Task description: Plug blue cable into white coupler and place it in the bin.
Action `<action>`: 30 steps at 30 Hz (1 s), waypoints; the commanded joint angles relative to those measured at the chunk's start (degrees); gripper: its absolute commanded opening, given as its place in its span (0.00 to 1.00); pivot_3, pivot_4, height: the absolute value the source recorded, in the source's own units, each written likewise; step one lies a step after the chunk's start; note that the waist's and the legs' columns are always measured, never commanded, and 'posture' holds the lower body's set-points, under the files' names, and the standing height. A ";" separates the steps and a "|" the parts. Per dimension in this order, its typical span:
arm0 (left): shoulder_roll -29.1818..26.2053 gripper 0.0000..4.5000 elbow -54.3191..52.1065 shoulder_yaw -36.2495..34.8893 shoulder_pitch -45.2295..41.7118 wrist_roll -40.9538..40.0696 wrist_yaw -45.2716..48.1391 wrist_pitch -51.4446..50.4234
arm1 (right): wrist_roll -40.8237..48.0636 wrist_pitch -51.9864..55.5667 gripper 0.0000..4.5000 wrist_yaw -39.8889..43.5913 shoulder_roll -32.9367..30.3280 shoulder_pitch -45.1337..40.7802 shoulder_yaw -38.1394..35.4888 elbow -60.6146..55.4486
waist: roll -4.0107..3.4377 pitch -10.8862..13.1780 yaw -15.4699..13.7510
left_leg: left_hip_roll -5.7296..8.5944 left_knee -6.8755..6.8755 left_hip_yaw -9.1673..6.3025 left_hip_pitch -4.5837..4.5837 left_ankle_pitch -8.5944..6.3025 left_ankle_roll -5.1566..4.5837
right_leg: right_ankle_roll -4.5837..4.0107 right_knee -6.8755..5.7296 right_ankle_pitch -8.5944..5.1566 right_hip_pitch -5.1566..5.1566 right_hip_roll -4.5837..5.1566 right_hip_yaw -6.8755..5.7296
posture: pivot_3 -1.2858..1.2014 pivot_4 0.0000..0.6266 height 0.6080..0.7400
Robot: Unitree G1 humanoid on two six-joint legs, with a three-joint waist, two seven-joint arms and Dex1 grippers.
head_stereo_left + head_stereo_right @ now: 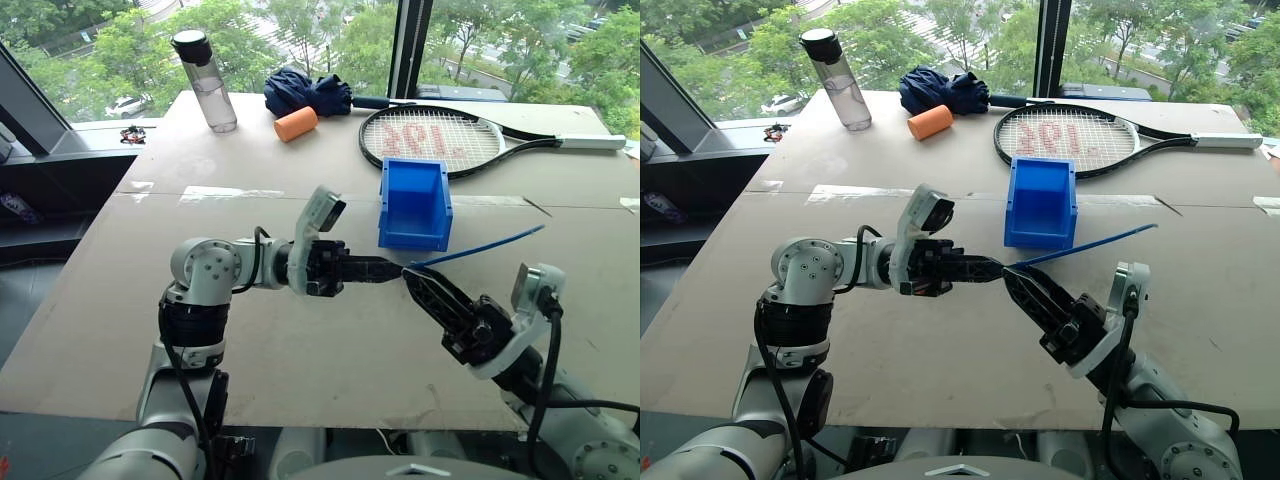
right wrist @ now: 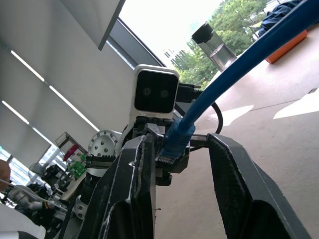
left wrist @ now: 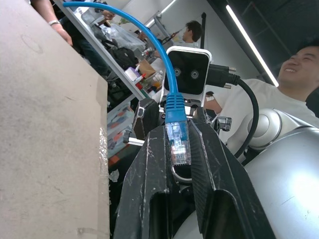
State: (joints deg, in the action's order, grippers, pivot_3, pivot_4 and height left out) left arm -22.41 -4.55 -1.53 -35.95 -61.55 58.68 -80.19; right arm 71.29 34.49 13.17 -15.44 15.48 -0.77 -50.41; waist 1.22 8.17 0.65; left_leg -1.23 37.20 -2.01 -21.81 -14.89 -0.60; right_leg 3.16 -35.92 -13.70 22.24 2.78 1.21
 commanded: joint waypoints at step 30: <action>-16.04 0.95 -11.63 7.50 14.55 26.35 2.98 39.03 | 4.15 -5.51 0.00 -2.71 -5.60 -1.07 0.69 3.25 | -0.02 -0.01 -0.02 | -0.01 -0.18 0.12 0.05 0.00 0.00 | -0.05 0.05 -0.01 0.12 0.02 0.24 | 0.52 0.24 1.00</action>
State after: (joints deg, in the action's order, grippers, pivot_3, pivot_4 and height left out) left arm -37.95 -15.69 5.25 -22.30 -39.04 60.17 -46.94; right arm 76.55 30.03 9.88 -21.03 14.61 0.57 -47.38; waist 1.19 8.17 0.63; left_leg -1.25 36.99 -1.86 -21.74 -14.89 -0.60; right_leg 3.11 -35.85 -13.71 22.36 2.80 1.49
